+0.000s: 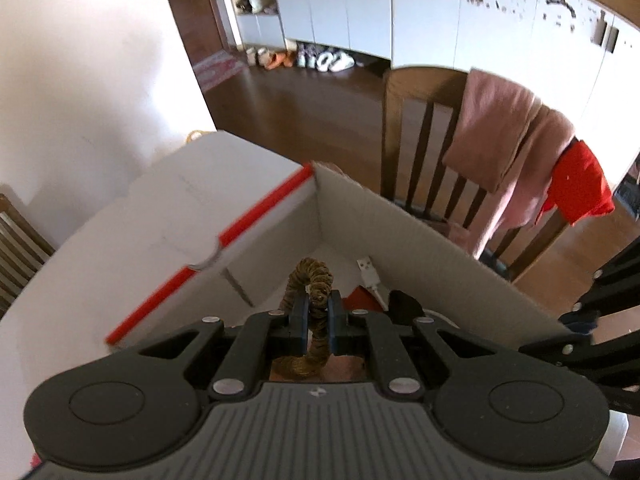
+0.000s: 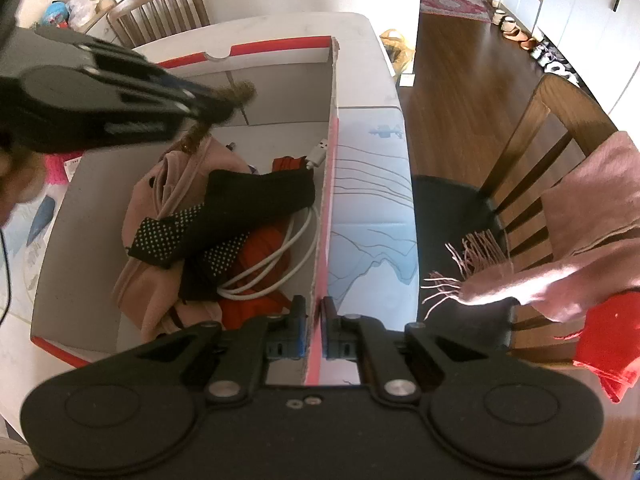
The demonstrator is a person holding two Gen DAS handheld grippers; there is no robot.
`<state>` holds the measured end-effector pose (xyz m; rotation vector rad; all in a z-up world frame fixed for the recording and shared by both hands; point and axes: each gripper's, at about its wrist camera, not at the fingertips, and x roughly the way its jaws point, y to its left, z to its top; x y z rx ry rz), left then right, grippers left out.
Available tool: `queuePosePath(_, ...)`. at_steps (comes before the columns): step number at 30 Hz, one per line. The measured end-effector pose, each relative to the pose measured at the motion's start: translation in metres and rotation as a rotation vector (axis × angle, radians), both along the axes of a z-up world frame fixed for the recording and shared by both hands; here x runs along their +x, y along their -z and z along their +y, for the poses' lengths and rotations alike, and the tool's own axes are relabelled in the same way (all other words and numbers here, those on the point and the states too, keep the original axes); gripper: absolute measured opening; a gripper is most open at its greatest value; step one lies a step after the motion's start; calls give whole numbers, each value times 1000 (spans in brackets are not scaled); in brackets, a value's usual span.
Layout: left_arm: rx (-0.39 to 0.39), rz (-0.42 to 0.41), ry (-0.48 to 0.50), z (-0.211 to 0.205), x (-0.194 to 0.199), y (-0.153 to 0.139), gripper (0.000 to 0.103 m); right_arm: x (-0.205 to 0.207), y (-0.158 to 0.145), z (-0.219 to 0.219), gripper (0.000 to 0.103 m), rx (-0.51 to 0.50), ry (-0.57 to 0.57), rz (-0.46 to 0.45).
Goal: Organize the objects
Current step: 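Carry the brown bead bracelet into the white box with the left gripper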
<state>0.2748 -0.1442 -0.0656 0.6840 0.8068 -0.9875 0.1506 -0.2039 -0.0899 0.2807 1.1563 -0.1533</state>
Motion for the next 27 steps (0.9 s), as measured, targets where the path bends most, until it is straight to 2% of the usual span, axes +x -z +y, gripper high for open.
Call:
queuePosePath(10,59,97,-37,-11,7,38,8,0,1,-2,7,12,10,1)
queuePosePath(19,36,175,-109,-5,17,44,12,0,1,-2,7,11,13,3)
queuePosePath(25,19,177,-127,0,16,41,23,0,1,-1,7,9,11,7)
queuePosePath(27,6,175,-129,2,15,38,32,0,1,-1,7,7,10,7)
